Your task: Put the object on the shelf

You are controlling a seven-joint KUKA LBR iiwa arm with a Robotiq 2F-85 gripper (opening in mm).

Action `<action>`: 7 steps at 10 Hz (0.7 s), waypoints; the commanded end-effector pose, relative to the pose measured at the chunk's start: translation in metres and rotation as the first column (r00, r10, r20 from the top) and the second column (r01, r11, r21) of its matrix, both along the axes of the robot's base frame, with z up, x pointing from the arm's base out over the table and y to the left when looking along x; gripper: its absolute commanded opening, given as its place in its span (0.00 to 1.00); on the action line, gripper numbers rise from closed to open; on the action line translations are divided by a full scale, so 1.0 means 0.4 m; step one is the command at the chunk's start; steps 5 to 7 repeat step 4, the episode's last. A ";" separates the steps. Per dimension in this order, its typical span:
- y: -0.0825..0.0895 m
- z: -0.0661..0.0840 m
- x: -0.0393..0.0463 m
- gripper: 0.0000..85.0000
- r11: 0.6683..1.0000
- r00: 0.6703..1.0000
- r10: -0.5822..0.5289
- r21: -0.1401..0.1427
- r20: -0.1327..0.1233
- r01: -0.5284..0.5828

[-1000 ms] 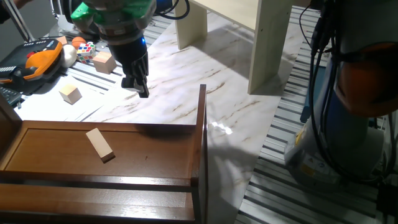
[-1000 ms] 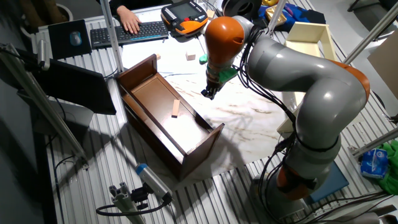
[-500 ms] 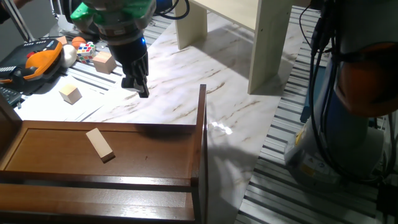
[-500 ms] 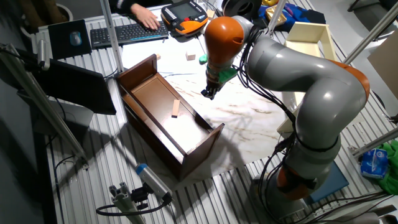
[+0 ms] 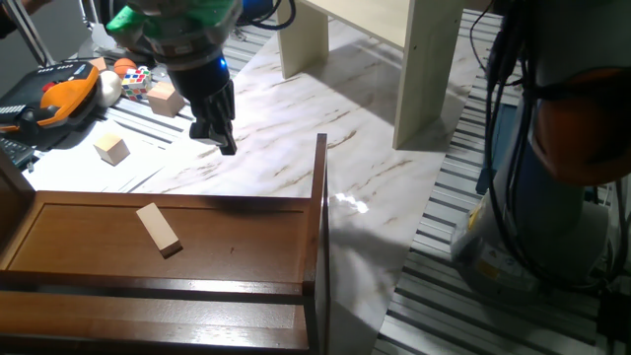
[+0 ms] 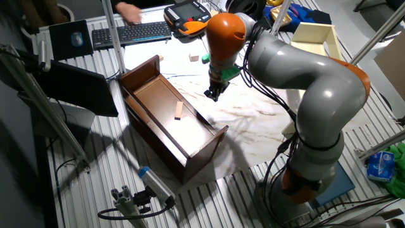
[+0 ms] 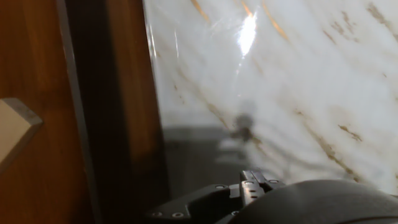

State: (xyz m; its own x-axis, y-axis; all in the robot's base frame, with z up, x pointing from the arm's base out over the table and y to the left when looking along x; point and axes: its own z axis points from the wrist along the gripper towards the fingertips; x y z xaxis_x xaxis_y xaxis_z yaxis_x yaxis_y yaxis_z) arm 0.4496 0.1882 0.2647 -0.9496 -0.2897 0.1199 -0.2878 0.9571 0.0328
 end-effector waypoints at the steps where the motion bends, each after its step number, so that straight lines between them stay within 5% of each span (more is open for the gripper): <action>1: 0.005 0.006 0.001 0.00 1.000 1.000 -0.005 -0.002 -0.005 0.005; 7: 0.016 0.023 -0.002 0.00 1.000 1.000 -0.022 0.005 0.001 0.022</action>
